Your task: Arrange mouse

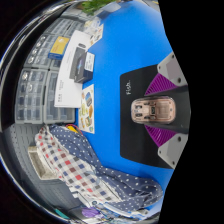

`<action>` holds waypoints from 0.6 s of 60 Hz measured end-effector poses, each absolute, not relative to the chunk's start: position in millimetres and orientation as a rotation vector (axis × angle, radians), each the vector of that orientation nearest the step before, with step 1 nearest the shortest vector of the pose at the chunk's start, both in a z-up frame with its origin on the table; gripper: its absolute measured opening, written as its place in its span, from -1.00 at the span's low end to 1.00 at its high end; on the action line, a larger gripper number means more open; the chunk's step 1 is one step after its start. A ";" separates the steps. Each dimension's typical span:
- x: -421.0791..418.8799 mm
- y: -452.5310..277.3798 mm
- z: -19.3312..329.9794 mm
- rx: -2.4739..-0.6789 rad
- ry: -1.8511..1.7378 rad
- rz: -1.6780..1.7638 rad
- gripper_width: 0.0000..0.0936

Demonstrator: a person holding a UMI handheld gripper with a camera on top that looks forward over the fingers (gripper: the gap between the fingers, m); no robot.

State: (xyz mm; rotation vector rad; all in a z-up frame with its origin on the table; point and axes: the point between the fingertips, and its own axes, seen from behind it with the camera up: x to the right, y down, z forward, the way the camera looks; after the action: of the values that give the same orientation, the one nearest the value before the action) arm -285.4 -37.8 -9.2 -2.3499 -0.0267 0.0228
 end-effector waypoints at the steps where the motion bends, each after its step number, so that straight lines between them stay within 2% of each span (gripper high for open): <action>1: -285.3 -38.7 -8.7 -2.358 -0.019 0.028 0.23; 3: -285.0 -39.6 -6.3 -2.365 -0.005 0.038 0.53; 4: -284.4 -40.2 -4.2 -2.364 0.002 0.042 0.48; 6: -282.8 -39.7 3.6 -2.357 0.008 0.052 0.79; 20: -246.8 -49.7 81.7 -2.260 0.004 0.102 0.80; 27: -200.7 -63.1 122.0 -2.207 0.020 0.094 0.81; 36: -124.1 -86.1 156.9 -2.157 0.033 0.055 0.78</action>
State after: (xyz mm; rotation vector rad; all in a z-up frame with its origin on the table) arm -124.1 -86.1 156.9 -2.1566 0.0332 0.0546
